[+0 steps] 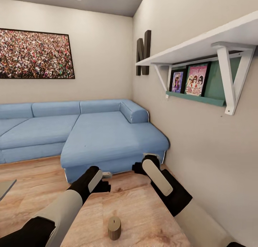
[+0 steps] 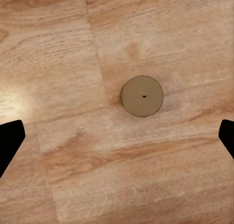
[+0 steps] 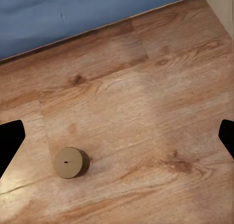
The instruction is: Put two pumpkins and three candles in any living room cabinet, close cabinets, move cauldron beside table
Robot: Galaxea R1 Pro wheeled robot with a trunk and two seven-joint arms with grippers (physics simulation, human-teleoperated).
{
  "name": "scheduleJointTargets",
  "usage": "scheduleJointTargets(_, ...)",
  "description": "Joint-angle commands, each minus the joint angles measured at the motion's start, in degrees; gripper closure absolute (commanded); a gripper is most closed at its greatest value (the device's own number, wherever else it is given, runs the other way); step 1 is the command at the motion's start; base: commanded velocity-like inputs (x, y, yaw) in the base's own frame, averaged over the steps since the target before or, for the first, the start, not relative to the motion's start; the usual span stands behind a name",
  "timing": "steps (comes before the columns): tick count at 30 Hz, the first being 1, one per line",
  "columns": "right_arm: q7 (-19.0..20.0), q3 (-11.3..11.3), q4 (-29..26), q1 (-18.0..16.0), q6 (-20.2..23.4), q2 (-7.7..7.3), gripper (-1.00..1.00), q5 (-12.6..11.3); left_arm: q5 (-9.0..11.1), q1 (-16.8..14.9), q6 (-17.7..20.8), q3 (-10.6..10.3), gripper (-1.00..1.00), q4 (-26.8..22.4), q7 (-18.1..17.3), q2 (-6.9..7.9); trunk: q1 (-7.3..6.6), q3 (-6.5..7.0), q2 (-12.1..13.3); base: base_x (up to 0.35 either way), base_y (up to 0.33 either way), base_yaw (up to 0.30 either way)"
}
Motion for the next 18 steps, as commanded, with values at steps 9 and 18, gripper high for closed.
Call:
scheduleJointTargets(9, -0.5, -6.1, -5.5, 2.7, 5.5, -2.08, -1.0, -2.1, 0.6, 0.0, -0.3, -0.3, -1.0, -0.6, 0.1, 0.08, 1.39, -1.81, -2.5, 0.0, 0.0, 0.0)
scheduleJointTargets(18, -0.6, -6.7, -6.0, 3.0, 6.2, -2.06, -1.0, -2.0, 0.6, 0.0, -0.2, -0.3, -1.0, -2.7, -0.5, 0.06, 1.62, -3.81, -2.6, 0.0, 0.0, 0.0)
